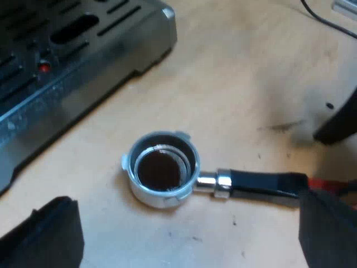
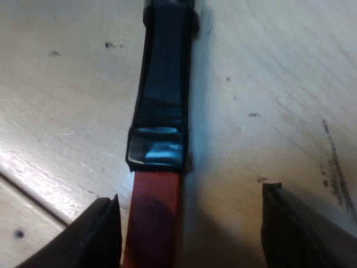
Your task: Grind coffee beans and then tamp
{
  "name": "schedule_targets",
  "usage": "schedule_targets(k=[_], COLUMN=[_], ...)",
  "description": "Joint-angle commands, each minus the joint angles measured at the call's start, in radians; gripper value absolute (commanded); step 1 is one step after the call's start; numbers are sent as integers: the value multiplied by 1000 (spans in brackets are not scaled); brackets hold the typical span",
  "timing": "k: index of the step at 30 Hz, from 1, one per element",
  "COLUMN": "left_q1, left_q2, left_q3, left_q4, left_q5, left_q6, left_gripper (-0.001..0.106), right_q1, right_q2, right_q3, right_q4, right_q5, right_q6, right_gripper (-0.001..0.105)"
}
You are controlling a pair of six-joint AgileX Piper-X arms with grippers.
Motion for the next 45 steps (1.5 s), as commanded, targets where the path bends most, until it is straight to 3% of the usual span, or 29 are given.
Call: schedule_targets(k=[1,7,8,10,13,18,21,26,31,33,39,45], left_q1=[-4,-4,-4,-4,-4,-4,-2,-2,-2,-2,-2,-2], left_q2=[-2,-2,-2,-2,-2,-2,-2,-2,-2,-2,-2,-2], left_q3=[-36,-124,-131,-160,-204,-252,-272,-275,-275,-275,-275,-275], left_q4=[52,114,119,139,155,185,210,242,279,284,284,284], left_q5=[-33,-73,-73,-73,-75,-117,-167,-209,-284,-315,-341,-396], left_q6=[-7,-2,-2,-2,-8,-10,-10,-27,-29,-29,-29,-29], left_gripper=[80,80,80,80,80,80,80,80,80,80,80,80], right_q1=[-2,-2,2,2,2,2,2,2,-1,-1,-1,-1], right_q2=[-54,-163,-191,-216,-246,-248,-241,-210,-151,-104,15,122], right_q3=[-22,-57,-73,-93,-135,-155,-142,-82,-12,20,26,26], right_q4=[29,29,25,25,22,-69,-147,-302,-488,-593,-755,-876], right_q5=[0,9,32,61,98,105,121,183,186,186,177,177], right_q6=[0,-12,-27,-69,-206,-370,-416,-431,-433,-463,-556,-564], right_gripper=[56,57,61,69,83,84,84,84,84,84,84,84])
